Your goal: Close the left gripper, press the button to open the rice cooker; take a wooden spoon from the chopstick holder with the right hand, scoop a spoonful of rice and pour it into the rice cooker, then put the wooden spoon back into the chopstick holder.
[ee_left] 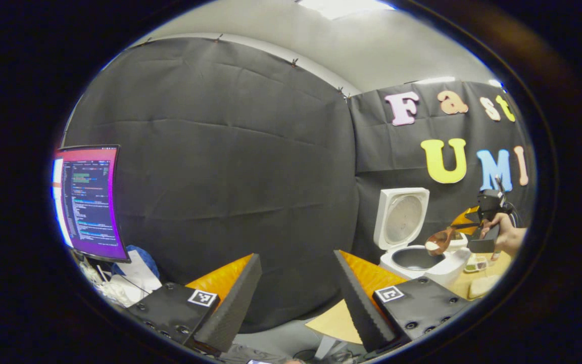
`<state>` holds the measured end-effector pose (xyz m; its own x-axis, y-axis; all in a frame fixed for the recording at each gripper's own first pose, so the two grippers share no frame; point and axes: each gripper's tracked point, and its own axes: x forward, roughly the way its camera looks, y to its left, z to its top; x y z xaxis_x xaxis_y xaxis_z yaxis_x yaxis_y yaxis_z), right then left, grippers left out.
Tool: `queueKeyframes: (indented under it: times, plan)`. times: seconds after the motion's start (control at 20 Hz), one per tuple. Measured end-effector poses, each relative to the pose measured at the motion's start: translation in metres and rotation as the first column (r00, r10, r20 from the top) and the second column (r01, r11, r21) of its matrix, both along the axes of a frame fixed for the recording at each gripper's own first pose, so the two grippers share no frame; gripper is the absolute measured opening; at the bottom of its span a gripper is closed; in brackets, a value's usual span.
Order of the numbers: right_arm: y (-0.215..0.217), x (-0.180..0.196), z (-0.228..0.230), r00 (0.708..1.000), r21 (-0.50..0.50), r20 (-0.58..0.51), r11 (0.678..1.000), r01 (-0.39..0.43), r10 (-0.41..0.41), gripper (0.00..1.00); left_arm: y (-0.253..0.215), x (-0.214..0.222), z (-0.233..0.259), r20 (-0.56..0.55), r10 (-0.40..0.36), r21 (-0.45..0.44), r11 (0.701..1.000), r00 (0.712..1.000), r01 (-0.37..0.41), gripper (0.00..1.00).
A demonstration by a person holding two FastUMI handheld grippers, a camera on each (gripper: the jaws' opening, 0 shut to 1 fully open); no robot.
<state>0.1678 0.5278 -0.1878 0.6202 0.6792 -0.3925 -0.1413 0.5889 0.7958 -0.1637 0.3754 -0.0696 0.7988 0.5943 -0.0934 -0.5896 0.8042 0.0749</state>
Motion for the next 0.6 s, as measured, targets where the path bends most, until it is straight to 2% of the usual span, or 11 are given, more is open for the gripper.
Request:
queueKeyframes:
  times: [0.15, 0.4, 0.5, 0.6]
  plan:
    - [0.015, 0.003, -0.009, 0.996, -0.135, 0.084, 0.99, -0.031, 0.043, 0.11, 0.006, -0.012, -0.003, -0.011, 0.032, -0.003, 0.999, 0.999, -0.032, 0.98]
    - [0.024, 0.008, -0.013, 0.97, -0.33, 0.199, 0.942, -0.065, 0.137, 0.11, 0.011, -0.027, -0.014, -0.028, 0.062, -0.017, 0.998, 0.998, -0.062, 0.98]
    - [0.027, 0.008, -0.006, 0.947, -0.41, 0.256, 0.909, -0.075, 0.194, 0.11, 0.011, -0.027, -0.016, -0.03, 0.066, -0.026, 0.997, 0.997, -0.066, 0.98]
    - [0.028, 0.006, 0.0, 0.908, -0.496, 0.319, 0.864, -0.086, 0.273, 0.11, 0.009, -0.025, -0.017, -0.028, 0.063, -0.033, 0.997, 0.998, -0.064, 0.97]
